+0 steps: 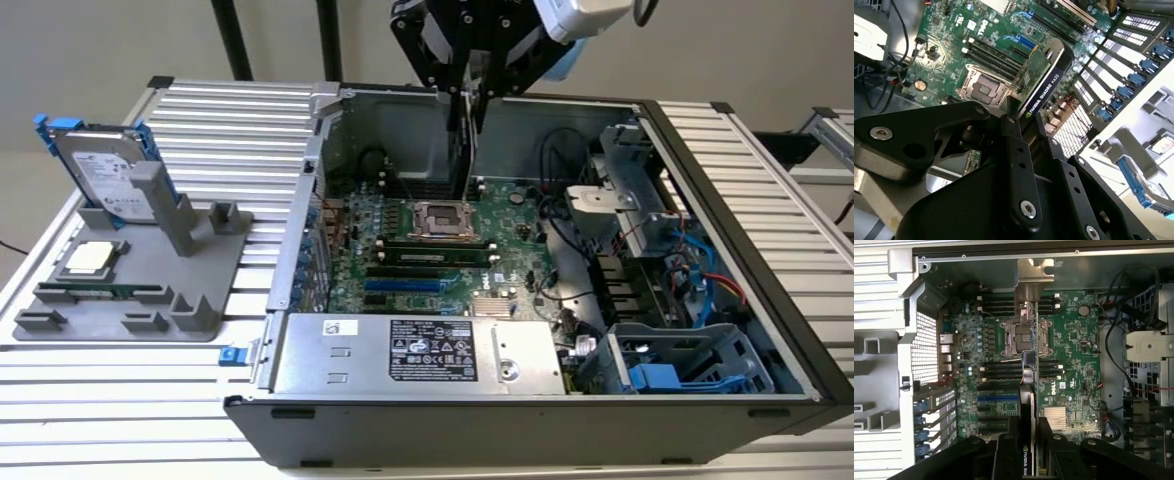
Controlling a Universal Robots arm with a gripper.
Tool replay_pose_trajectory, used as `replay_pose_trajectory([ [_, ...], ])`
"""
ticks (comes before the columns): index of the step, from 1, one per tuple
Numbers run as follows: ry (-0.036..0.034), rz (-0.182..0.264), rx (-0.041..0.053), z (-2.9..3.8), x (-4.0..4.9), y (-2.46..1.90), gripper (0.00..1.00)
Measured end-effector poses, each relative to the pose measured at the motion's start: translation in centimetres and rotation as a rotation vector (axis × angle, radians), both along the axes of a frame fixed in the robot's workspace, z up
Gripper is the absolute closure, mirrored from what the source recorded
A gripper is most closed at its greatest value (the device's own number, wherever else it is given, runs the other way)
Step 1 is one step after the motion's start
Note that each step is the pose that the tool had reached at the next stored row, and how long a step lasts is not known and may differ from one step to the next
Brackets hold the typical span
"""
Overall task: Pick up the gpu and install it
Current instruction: 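Pick up the gpu and move the gpu toward the slot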
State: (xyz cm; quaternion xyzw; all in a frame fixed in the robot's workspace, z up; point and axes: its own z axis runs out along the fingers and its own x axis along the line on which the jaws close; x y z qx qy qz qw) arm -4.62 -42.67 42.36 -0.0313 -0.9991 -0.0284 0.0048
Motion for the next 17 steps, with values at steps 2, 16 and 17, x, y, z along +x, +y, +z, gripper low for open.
replay_pose_trajectory([
  [2,0.0000,0.000,0.0000,0.00,0.19,0.00,1.00],
  [16,0.0000,0.001,0.0000,0.00,0.17,0.00,1.00],
  [17,0.0001,0.003,0.0000,0.00,0.17,0.00,1.00],
])
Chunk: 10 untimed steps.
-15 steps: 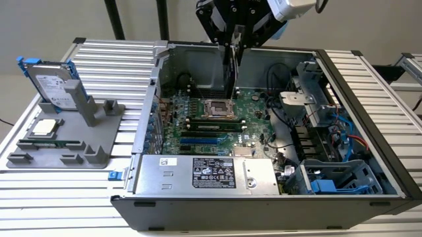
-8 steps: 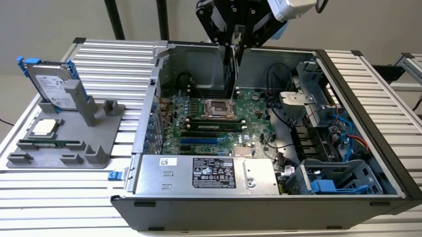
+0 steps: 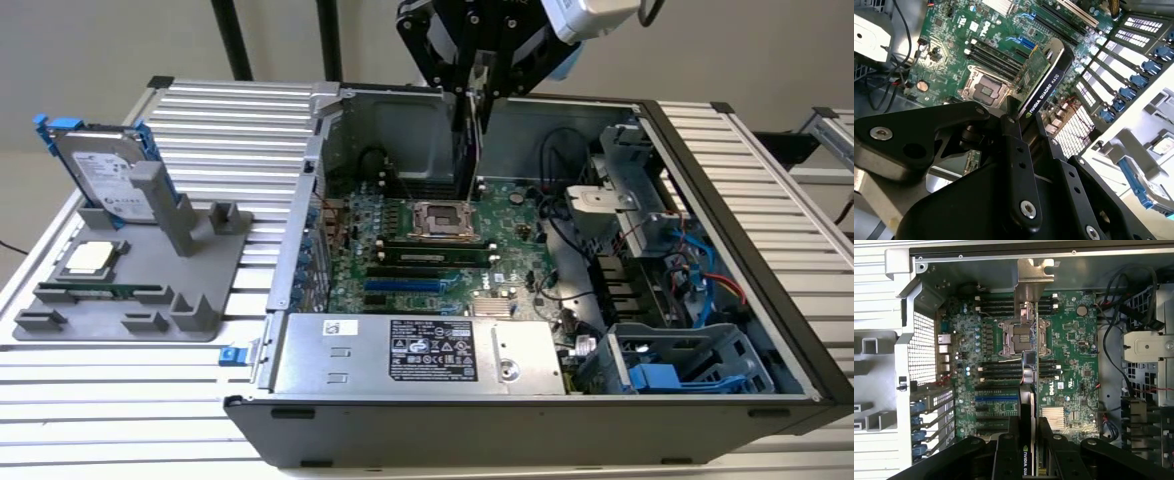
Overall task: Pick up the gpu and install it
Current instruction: 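Pick up the gpu and move the gpu toward the slot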
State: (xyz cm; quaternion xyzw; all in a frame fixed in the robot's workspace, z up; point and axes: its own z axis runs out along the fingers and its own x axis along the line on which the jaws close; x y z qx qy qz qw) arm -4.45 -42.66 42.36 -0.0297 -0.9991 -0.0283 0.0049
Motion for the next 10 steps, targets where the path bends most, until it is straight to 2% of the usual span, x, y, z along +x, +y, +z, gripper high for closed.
replay_pose_trajectory([
  [10,0.0000,0.039,0.0000,0.00,0.00,0.00,1.00],
])
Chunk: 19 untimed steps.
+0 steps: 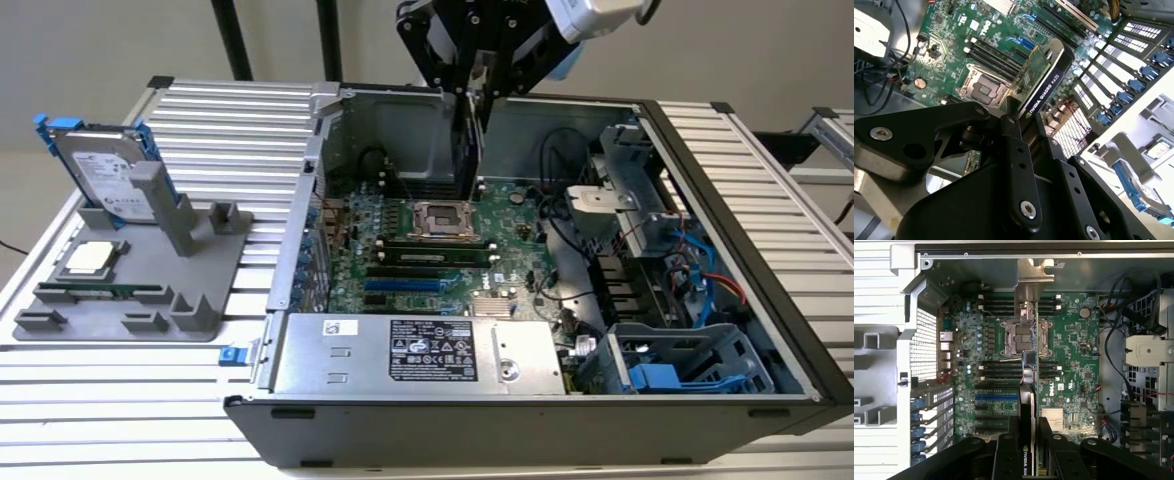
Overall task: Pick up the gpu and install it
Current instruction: 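Pick up the gpu and move the gpu toward the slot, then insert the gpu into the slot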
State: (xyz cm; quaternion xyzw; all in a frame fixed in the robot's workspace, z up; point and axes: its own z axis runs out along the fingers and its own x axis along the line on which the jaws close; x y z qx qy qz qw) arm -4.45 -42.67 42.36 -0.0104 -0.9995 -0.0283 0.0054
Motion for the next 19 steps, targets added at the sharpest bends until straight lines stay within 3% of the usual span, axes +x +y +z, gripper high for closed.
replay_pose_trajectory([
  [19,0.0000,0.105,-0.0001,0.00,0.00,0.01,1.00],
])
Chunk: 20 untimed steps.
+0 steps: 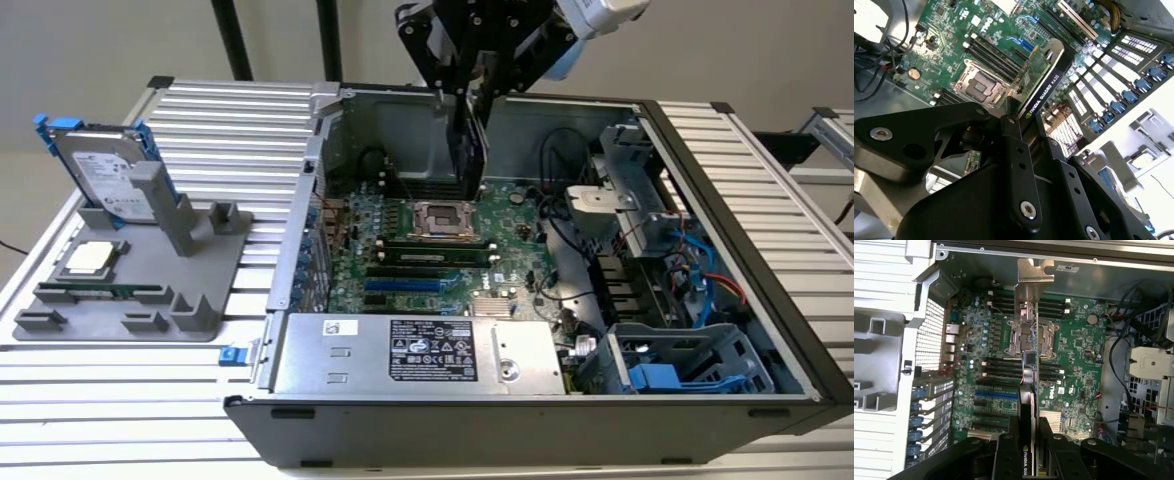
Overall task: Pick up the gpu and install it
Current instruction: 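Insert the gpu into the slot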
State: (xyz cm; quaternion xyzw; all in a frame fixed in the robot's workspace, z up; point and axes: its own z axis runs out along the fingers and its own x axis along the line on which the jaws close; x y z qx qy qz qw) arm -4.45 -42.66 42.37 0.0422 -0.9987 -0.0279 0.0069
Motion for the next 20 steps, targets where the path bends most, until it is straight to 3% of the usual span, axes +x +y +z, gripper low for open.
replay_pose_trajectory([
  [20,-0.0001,0.127,0.0001,0.01,0.00,0.02,1.00],
])
